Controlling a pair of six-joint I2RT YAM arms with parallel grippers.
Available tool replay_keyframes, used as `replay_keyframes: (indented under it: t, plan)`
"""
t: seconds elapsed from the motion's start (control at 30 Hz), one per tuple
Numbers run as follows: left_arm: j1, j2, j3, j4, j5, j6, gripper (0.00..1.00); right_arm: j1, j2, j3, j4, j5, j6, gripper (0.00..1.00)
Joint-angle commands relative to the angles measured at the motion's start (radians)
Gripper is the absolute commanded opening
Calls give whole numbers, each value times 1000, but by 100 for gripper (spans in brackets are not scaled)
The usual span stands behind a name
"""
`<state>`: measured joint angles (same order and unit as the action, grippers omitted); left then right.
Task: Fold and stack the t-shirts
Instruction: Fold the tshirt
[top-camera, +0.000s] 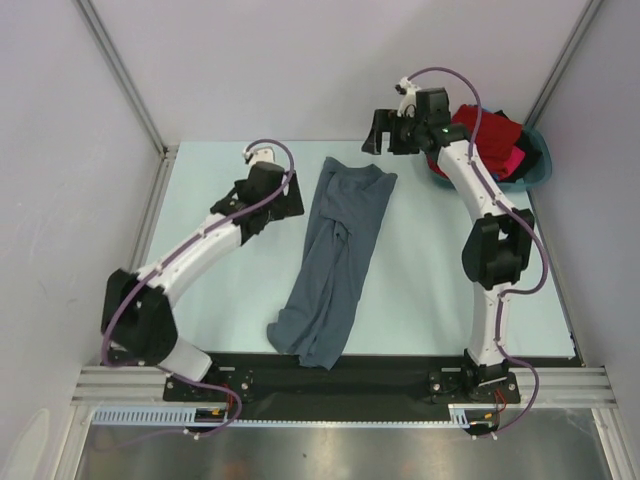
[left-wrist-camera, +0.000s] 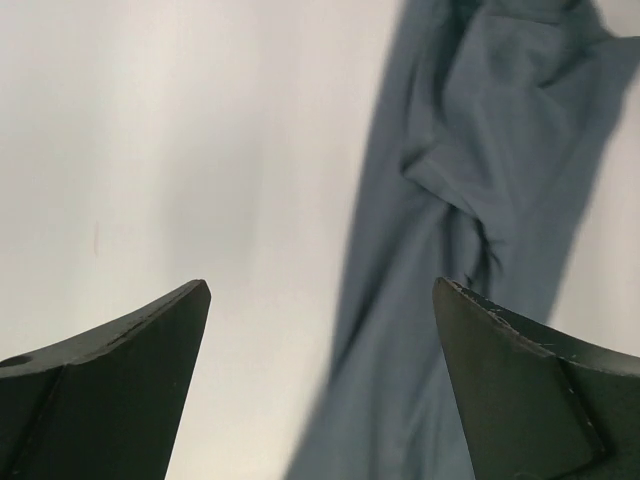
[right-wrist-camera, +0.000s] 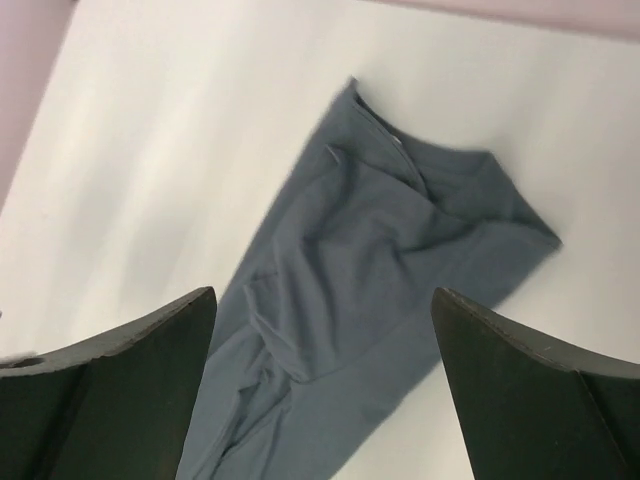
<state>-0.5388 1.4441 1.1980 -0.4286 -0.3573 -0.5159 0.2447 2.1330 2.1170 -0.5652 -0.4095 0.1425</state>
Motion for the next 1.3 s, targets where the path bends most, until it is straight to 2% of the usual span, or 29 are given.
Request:
replay_keyframes:
  t: [0.0,0.17,0.27,0.37,0.6,0.63,0.77,0.93,1.03,1.13,1.27]
  plan:
    - [80,108,93,95,95,120,100,-8,-25,-141,8,106,42,95]
    - [216,326,230,158,338,109,100,-34,-87,-323,79,178,104,95]
    - [290,436,273,232,499,106,100,-87,-120,-426,139,152,170,94]
    - [347,540,343,267,595,91,100,-125,-139,-488,188,123,192,94]
    - [436,740,524,249,777,59,99,-148,-73,-465,174,101,204,95]
    - [447,755,535,258,832,50,99,-151,-55,-456,166,97,213,95]
    - [491,802,552,292,890,11,99,-153,8,-430,162,77,232,94]
    - [504,864,650,258,920,11,99,-154,57,-417,206,57,243,95]
    - [504,917,699,316,1004,-38,99,-156,116,-378,225,22,252,94]
    - [499,966,726,415,1089,-122,96,-156,171,-345,244,-27,275,92]
    - [476,1022,794,395,1101,-134,88,-154,237,-276,251,-49,295,89]
